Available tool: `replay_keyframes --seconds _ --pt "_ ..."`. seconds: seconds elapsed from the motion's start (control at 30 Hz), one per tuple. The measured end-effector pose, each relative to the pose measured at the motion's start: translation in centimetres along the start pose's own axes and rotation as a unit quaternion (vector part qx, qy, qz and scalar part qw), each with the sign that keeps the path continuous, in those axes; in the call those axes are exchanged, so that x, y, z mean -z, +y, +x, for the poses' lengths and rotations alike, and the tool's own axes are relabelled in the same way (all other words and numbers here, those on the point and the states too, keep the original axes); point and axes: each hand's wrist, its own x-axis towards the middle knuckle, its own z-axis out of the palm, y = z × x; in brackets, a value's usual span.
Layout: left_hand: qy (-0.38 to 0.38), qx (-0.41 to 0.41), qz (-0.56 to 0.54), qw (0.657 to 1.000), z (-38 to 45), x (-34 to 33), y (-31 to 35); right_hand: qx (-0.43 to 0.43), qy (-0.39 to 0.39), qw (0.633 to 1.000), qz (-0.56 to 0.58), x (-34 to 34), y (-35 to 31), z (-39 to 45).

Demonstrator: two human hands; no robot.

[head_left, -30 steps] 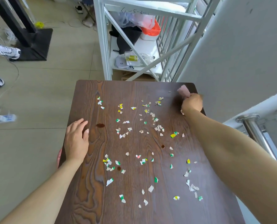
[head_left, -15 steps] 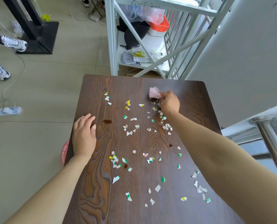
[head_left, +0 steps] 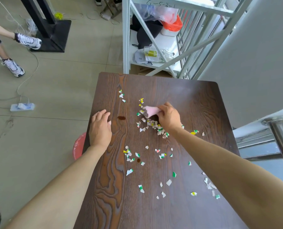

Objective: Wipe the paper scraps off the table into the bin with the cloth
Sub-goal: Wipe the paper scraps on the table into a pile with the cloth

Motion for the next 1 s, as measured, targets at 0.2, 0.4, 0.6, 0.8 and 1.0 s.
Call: replay_keyframes --seconds 0.2,0.4,0.6,0.8,1.0 --pt "-0.016 -0.044 -0.002 0.999 -0.7 0.0 0.0 -0.134 0.071 0.988 0.013 1.2 -2.0 6.1" --pt "-0.017 -0.058 -0.013 0.998 -0.5 -0.2 -0.8 -0.125 -0.048 0.991 -0.024 -1.8 -3.9 8.3" --pt "-0.019 -0.05 -0.013 0.998 -0.5 -0.2 -0.8 0.076 -0.086 0.992 -0.061 -2.4 -2.6 4.4" --pt "-0.021 -0.051 -0.015 0.998 -0.5 0.1 -0.7 0.204 -0.159 0.963 -0.068 -1.1 -2.2 0.7" --pt "-0.031 -0.057 -0.019 0.998 -0.7 0.3 -0.8 0.102 -0.064 0.992 -0.04 0.1 -4.7 4.1"
